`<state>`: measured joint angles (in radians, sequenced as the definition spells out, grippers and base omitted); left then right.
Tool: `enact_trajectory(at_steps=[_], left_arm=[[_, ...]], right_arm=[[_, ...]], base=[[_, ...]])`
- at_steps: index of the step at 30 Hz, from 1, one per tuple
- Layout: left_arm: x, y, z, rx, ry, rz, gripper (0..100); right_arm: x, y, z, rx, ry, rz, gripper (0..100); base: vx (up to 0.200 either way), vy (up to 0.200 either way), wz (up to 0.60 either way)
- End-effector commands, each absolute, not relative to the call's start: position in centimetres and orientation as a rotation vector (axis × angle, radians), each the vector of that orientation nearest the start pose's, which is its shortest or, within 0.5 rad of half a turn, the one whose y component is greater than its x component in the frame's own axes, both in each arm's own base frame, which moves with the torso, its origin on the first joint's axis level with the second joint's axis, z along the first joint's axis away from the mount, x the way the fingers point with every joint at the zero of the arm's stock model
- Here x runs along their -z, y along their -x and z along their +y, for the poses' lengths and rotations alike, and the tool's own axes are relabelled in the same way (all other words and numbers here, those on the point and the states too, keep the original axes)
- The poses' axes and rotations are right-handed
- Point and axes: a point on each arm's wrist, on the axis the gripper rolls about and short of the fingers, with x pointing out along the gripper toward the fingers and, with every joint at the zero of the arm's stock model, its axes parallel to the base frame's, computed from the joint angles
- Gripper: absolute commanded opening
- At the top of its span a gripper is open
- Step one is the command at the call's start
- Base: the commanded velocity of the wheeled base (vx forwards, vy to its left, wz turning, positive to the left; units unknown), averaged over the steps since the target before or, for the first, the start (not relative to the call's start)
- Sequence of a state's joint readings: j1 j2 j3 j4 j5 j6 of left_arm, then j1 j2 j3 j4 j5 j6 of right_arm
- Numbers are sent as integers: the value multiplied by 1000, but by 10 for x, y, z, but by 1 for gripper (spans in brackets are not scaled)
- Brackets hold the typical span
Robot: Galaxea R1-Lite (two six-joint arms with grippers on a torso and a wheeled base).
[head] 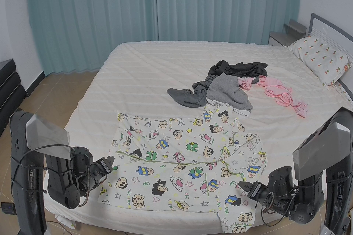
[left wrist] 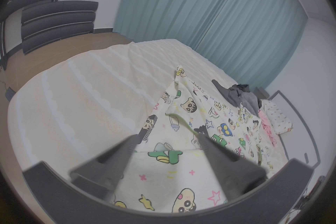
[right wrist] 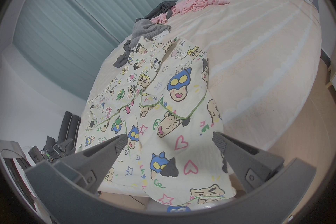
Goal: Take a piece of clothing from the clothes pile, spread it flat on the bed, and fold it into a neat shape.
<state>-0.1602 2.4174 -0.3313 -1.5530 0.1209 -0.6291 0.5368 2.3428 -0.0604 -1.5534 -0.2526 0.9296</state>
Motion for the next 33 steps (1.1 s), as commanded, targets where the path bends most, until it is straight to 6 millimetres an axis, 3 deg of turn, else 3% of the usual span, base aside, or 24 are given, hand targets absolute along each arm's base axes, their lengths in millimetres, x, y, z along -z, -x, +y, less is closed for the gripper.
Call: enact_trajectory(at_steps=[1,6,10,16,23,28,33], left_arm=[[55,-286,-23,-137,547,570,100],[26,-245,-4,54,664,683,100],[25,-222,-3,140,705,785,100],[31,-221,-2,116,705,805,100],[39,-218,-4,87,670,840,100],[59,-215,-10,18,495,898,100],[63,-219,-15,-14,469,888,100]], right_arm=[[36,-188,104,65,-533,776,100],[36,-187,104,64,-513,779,100],[39,-186,104,65,-498,795,100],[55,-182,103,106,-454,847,100],[56,-182,103,105,-451,849,100],[56,-182,103,113,-452,843,100],[56,-182,102,126,-452,835,100]], base=[[0,0,0],[0,0,0],[0,0,0],[-167,0,0],[-200,0,0],[0,0,0],[0,0,0]])
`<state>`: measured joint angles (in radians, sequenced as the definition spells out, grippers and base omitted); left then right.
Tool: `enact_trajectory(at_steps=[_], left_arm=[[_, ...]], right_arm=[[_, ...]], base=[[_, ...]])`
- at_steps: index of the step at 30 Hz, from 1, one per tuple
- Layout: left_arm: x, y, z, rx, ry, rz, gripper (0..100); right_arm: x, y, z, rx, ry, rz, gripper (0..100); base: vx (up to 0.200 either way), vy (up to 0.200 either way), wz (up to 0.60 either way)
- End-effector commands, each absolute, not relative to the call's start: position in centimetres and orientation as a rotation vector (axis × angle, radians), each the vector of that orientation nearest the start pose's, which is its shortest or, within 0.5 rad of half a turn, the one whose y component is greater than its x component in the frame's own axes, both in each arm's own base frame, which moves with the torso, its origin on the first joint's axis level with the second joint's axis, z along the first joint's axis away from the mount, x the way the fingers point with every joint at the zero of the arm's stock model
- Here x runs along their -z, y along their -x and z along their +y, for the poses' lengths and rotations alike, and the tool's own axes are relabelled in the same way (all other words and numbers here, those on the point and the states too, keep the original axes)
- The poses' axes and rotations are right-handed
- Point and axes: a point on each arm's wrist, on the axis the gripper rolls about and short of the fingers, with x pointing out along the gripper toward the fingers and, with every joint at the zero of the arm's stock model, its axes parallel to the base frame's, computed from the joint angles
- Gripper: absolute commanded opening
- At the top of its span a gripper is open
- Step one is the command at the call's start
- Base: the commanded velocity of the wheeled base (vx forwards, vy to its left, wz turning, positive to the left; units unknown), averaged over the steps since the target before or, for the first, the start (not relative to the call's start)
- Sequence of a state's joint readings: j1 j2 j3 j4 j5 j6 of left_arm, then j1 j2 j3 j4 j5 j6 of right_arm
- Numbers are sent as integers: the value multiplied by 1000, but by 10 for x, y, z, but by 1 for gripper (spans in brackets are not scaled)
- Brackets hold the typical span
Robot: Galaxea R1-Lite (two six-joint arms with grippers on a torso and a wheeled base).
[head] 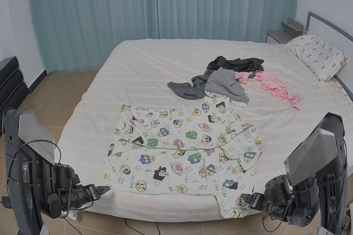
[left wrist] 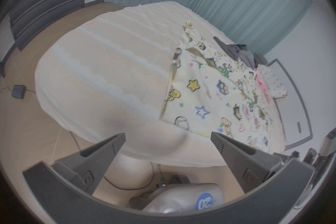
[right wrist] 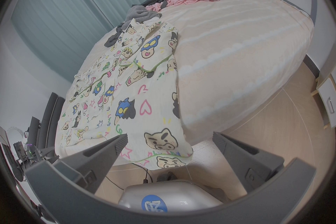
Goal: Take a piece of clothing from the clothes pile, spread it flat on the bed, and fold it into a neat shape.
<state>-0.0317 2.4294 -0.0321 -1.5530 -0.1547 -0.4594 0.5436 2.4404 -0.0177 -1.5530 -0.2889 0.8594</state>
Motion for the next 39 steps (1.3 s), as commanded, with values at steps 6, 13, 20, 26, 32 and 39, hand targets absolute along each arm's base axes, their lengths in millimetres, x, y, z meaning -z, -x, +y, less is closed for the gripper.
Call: enact_trajectory(at_steps=[6,13,20,26,32,39], left_arm=[[65,-261,-41,-52,569,718,100],[79,-284,-58,-117,547,629,100],[79,-282,-58,-118,544,636,0],[80,-280,-57,-124,533,641,0],[77,-275,-50,-160,533,649,0],[73,-277,-42,-188,552,625,0]], right_arm=[[55,-183,102,133,-454,824,100],[54,-183,103,125,-456,821,100],[56,-182,110,93,-446,826,100],[62,-181,111,92,-429,849,100],[69,-186,116,75,-425,849,100],[72,-193,120,21,-418,852,100]], base=[[0,0,0],[0,0,0],[0,0,0],[0,0,0],[0,0,0],[0,0,0]])
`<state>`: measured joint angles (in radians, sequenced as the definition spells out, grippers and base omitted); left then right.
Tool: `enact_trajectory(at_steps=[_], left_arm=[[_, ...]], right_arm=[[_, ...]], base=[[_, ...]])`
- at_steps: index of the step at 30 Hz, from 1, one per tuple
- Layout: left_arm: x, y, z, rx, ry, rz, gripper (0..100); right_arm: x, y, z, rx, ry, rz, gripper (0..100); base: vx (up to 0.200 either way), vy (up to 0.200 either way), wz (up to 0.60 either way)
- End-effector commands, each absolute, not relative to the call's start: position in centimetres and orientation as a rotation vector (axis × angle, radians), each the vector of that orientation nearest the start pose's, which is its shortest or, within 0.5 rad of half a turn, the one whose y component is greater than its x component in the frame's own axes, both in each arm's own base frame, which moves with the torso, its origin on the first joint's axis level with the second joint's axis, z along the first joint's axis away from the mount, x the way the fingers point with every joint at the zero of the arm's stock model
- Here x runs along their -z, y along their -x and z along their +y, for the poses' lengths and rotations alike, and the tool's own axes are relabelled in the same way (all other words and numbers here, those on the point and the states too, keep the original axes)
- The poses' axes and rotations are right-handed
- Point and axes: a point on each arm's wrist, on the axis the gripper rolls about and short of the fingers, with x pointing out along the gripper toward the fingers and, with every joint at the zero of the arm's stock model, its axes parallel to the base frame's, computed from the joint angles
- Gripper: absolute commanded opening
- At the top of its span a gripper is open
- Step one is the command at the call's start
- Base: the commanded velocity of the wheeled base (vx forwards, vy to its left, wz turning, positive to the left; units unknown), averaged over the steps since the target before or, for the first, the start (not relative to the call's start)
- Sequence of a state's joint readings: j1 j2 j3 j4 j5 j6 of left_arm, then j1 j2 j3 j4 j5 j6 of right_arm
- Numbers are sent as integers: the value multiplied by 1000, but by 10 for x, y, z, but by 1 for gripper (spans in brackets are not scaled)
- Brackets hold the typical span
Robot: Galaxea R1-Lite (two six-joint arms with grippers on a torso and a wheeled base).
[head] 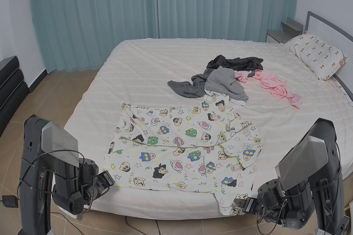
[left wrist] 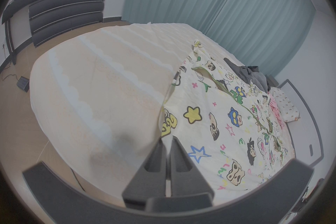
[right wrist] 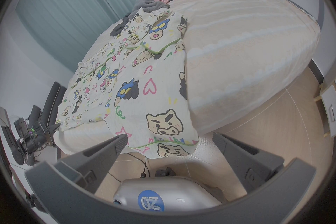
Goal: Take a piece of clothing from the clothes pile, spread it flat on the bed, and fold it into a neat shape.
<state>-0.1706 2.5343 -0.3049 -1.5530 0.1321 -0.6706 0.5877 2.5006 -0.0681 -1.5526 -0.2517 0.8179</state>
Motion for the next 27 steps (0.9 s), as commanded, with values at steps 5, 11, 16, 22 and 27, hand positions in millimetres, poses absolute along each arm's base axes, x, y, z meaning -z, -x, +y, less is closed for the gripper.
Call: enact_trajectory(at_steps=[5,11,16,22,27], left_arm=[[74,-270,-41,-197,550,651,0],[76,-269,-40,-204,552,660,0],[75,-268,-39,-206,553,660,0],[74,-268,-40,-202,553,659,0],[69,-269,-40,-188,553,648,0]], right_arm=[[81,-214,118,-19,-386,824,100],[88,-238,126,-86,-418,779,100],[88,-243,128,-133,-408,775,100],[88,-245,129,-146,-391,765,0],[88,-239,127,-138,-380,786,0]], base=[[0,0,0],[0,0,0],[0,0,0],[0,0,0],[0,0,0]])
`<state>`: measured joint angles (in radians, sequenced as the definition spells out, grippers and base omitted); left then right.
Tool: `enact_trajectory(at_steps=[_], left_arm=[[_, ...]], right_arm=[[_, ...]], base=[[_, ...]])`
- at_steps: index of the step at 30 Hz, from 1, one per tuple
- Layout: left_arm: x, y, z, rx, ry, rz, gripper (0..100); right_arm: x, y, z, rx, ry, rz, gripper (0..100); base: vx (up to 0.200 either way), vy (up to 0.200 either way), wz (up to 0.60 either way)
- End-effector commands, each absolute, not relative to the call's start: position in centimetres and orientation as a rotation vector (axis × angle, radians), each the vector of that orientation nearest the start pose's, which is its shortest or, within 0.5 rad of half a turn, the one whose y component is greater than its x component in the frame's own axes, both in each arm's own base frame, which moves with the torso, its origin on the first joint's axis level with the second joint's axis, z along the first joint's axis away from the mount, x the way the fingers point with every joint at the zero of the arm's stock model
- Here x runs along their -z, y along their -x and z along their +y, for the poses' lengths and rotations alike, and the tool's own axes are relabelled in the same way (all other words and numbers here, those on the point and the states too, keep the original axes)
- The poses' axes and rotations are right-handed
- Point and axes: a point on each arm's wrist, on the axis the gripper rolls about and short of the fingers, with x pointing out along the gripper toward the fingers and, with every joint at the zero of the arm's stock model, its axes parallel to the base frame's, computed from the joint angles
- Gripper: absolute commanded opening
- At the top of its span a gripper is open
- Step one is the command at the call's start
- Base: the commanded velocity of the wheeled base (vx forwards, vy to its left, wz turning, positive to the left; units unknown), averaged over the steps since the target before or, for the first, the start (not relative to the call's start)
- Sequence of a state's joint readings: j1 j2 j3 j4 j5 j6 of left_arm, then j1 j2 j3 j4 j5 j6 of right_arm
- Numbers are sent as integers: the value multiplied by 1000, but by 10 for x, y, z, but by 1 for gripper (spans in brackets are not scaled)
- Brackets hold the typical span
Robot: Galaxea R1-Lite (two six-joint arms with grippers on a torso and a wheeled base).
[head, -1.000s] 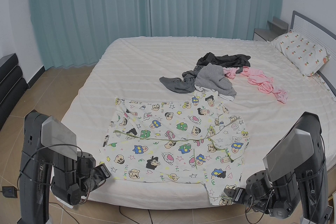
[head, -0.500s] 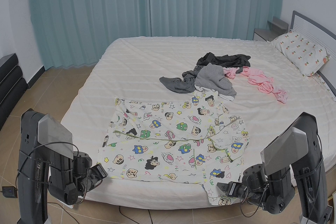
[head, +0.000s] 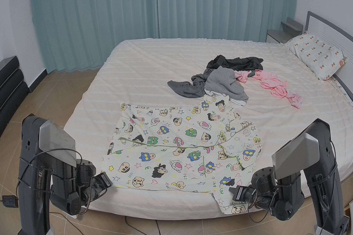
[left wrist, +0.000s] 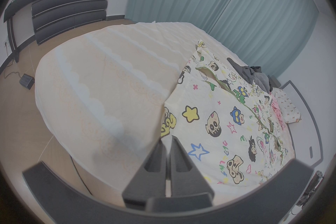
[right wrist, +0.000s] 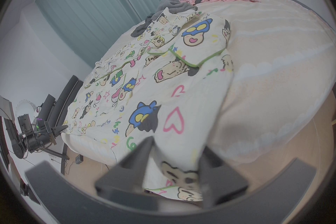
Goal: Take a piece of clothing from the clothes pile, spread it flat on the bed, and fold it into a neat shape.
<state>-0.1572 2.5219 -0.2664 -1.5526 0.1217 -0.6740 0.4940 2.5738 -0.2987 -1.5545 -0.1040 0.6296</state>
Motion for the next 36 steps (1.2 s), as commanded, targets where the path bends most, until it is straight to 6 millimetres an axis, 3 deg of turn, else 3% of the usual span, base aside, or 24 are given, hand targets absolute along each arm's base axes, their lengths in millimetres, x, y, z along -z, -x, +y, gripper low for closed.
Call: enact_trajectory(at_steps=[1,6,14,18,21,36], left_arm=[[68,-269,-40,-183,554,647,0],[62,-270,-40,-161,550,634,0],[41,-261,-40,-142,553,606,0],[31,-259,-39,-134,559,578,0],[19,-251,-39,-125,561,566,0],[2,-219,-34,-133,558,600,0]], right_arm=[[88,-237,126,-137,-383,794,0],[85,-237,119,-116,-399,795,0],[40,-224,119,-211,-466,752,0],[27,-219,116,-220,-475,730,0],[16,-212,113,-236,-482,717,0],[-15,-189,106,-273,-492,666,0]], base=[[0,0,0],[0,0,0],[0,0,0],[0,0,0],[0,0,0],[0,0,0]])
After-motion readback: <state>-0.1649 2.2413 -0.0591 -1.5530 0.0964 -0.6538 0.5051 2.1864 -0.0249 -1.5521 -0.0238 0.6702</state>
